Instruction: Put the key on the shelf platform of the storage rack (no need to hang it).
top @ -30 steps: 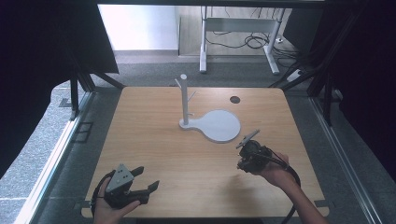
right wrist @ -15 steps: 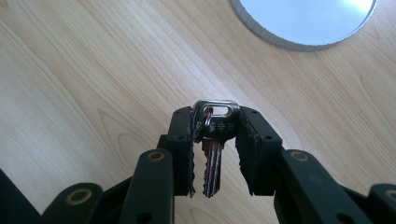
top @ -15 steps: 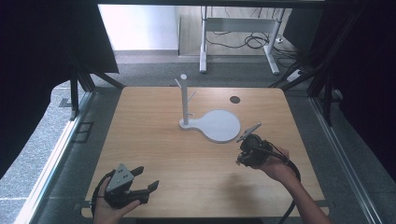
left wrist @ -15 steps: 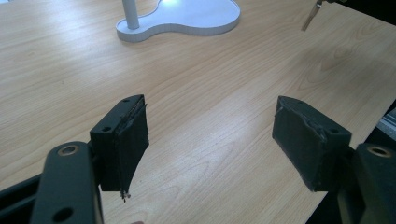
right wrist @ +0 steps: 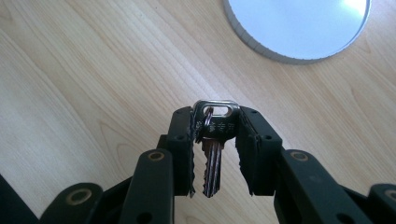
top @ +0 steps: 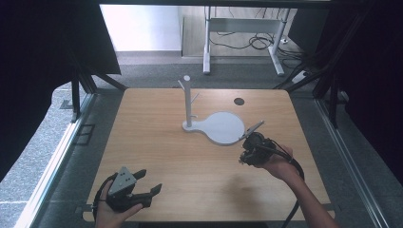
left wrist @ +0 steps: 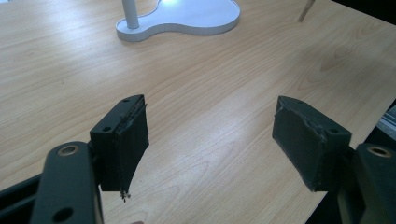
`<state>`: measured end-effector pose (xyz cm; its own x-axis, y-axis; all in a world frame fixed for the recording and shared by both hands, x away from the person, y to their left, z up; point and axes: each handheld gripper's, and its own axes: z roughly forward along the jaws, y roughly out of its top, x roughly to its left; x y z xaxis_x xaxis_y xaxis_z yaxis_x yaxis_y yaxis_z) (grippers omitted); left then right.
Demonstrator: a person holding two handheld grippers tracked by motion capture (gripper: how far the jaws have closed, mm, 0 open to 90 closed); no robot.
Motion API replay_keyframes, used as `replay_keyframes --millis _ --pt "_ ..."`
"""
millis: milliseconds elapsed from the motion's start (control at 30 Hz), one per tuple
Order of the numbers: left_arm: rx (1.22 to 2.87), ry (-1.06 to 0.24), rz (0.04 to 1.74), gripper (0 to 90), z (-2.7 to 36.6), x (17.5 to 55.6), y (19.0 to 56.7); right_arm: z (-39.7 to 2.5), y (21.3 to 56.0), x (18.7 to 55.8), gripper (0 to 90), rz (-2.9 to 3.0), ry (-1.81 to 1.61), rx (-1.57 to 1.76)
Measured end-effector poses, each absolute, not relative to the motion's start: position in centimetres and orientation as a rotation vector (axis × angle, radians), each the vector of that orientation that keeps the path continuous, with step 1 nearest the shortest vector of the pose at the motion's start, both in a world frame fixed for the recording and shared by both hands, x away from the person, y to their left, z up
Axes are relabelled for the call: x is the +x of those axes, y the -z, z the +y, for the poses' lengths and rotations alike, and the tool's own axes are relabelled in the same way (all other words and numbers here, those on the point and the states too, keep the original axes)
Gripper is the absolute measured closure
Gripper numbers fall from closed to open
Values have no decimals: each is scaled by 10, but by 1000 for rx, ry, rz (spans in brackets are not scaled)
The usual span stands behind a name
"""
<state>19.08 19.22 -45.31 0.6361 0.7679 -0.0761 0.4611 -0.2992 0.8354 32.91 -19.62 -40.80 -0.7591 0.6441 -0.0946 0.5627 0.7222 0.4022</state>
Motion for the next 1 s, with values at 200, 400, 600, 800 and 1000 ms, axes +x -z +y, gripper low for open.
replay_keyframes --millis 200,400,600,800,1000 --pt "1950 -428 967 270 193 190 453 -195 405 337 678 2710 -529 964" --pt "1947 -433 959 270 192 189 450 -193 401 347 678 2712 -528 977" --pt "1948 -433 961 270 192 189 451 -190 398 359 678 2717 -531 989" --pt "1953 -429 957 270 191 189 452 -187 396 372 678 2719 -542 1008" --pt "1949 -431 955 269 191 189 451 -183 395 386 678 2721 -559 1030"
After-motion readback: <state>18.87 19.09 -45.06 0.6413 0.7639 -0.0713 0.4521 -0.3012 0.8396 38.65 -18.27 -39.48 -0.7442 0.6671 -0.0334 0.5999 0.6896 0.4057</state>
